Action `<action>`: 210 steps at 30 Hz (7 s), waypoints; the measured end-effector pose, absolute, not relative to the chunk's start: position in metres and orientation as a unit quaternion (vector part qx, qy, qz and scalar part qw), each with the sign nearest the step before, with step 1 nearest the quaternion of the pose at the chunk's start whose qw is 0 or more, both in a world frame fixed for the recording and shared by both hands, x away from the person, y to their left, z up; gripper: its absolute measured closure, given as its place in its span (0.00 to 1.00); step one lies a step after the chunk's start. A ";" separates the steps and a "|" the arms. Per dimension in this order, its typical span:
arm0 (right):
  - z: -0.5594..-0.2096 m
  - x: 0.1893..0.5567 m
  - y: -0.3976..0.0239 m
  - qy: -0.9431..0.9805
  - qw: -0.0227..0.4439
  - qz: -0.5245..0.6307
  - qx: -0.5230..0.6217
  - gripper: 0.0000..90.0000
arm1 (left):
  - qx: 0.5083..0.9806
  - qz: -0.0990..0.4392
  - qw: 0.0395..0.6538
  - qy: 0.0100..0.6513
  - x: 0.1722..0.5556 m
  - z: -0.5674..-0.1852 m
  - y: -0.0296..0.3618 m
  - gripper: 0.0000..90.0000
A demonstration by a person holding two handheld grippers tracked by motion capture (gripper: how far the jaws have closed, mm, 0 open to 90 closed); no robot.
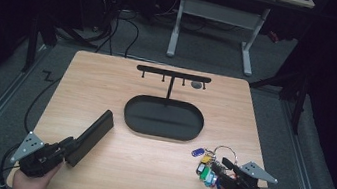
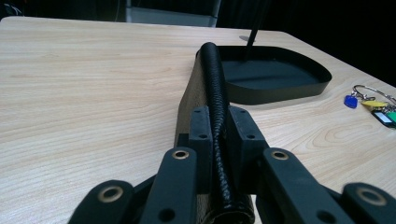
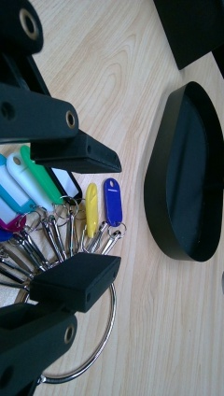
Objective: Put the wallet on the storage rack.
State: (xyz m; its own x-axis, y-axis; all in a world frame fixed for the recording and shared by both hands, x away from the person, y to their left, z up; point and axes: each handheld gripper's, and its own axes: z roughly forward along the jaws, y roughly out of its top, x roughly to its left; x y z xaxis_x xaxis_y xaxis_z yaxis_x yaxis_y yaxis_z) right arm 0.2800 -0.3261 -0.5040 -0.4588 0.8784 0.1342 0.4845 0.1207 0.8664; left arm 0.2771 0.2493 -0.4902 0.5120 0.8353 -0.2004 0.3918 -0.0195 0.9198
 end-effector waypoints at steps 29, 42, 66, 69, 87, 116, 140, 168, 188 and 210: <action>-0.507 0.282 -0.325 0.730 0.214 0.447 0.472 0.49 | 0.756 0.289 0.416 0.414 0.273 -0.494 0.225 0.57; -0.508 0.285 -0.326 0.730 0.207 0.445 0.475 0.49 | 0.775 0.279 0.388 0.414 0.279 -0.484 0.218 0.54; -0.505 0.285 -0.320 0.740 0.193 0.461 0.449 0.48 | 0.855 0.252 0.254 0.375 0.309 -0.449 0.202 0.51; -0.506 0.285 -0.319 0.741 0.191 0.461 0.449 0.48 | 0.862 0.233 0.243 0.379 0.316 -0.446 0.198 0.53; -0.507 0.285 -0.320 0.744 0.191 0.459 0.447 0.48 | 0.896 0.164 0.163 0.379 0.345 -0.432 0.186 0.56; -0.507 0.286 -0.320 0.744 0.190 0.456 0.449 0.48 | 0.915 0.093 0.095 0.382 0.376 -0.429 0.176 0.80; -0.507 0.283 -0.327 0.732 0.201 0.455 0.465 0.48 | 0.925 0.157 0.171 0.302 0.363 -0.406 0.167 0.83; -0.505 0.250 -0.355 0.708 0.229 0.455 0.490 0.50 | 0.925 0.293 0.209 0.121 0.370 -0.394 0.072 0.83; -0.504 0.243 -0.359 0.707 0.236 0.453 0.490 0.50 | 0.919 0.360 0.160 0.019 0.405 -0.413 0.010 0.83; -0.506 0.245 -0.364 0.700 0.225 0.464 0.495 0.50 | 0.919 0.372 0.129 -0.016 0.453 -0.452 -0.027 0.83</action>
